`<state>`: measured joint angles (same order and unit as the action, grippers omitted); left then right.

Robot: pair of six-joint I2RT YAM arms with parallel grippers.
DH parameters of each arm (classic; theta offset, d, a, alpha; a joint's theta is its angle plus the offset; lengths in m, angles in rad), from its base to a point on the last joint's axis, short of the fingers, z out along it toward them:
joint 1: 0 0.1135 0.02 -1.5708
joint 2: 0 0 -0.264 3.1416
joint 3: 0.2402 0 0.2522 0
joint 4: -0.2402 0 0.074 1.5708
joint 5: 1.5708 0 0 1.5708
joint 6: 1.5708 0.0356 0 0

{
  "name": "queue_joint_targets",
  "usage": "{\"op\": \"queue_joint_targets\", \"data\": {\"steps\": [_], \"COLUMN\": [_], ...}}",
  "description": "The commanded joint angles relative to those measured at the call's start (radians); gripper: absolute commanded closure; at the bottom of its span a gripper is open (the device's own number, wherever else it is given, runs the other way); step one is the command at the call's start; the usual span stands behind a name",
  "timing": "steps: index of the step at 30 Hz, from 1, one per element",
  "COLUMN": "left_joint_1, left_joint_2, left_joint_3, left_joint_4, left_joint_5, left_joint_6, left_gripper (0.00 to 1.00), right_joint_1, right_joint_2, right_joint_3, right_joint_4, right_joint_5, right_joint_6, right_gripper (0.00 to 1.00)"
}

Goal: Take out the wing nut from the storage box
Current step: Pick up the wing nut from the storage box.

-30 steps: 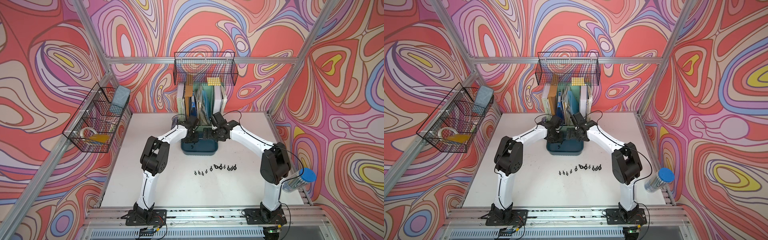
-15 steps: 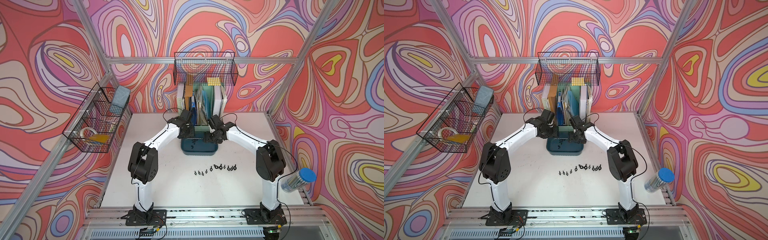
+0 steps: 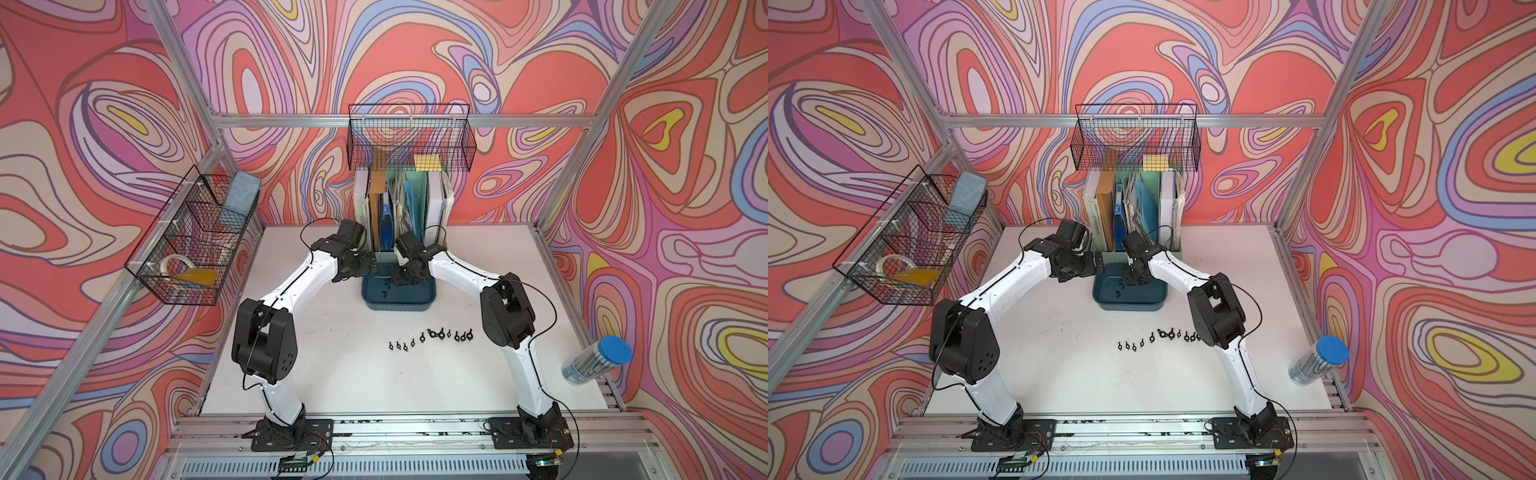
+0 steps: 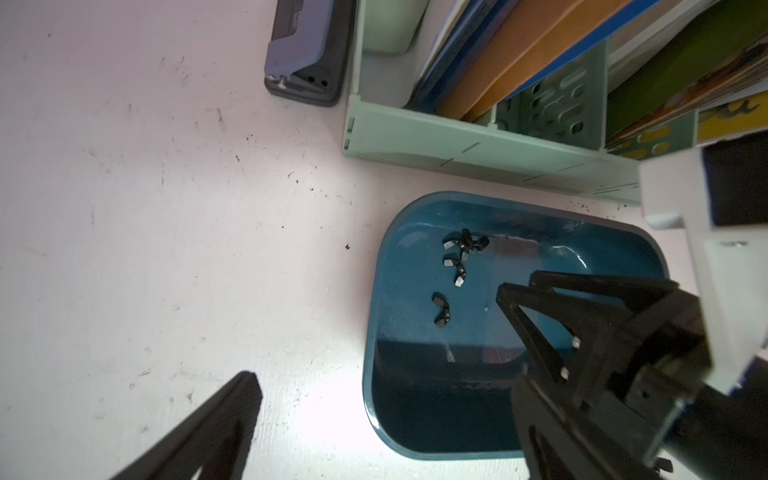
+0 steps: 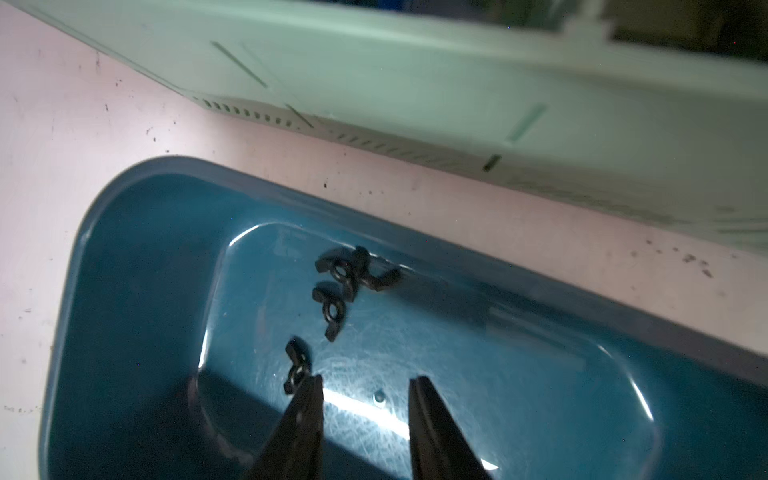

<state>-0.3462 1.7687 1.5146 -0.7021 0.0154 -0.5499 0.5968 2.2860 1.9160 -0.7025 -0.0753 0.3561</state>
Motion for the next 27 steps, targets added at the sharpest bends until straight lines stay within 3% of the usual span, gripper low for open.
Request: {"op": "queue_joint_targets", "data": {"steps": [1, 21, 27], "left_joint_1": [0.013, 0.033, 0.033], "left_joint_2": [-0.047, -0.066, -0.068], "left_joint_3": [-0.017, -0.027, -0.025], "left_joint_4": [-0.041, -0.068, -0.067], "left_joint_5": [-0.012, -0.027, -0.032], "left_joint_6": [0.005, 0.027, 0.024], "left_gripper": [0.01, 0.01, 0.01], "right_joint_1": [0.018, 0.038, 0.037], "right_joint_2": [0.05, 0.178, 0.177], "right_joint_3": [0.059, 0.177, 0.17], "right_joint_4": [-0.013, -0.05, -0.046], "right_joint_5": [0.0, 0.028, 0.032], "right_joint_6": [-0.037, -0.065, -0.067], "right_gripper": [0.68, 0.79, 0.9]}}
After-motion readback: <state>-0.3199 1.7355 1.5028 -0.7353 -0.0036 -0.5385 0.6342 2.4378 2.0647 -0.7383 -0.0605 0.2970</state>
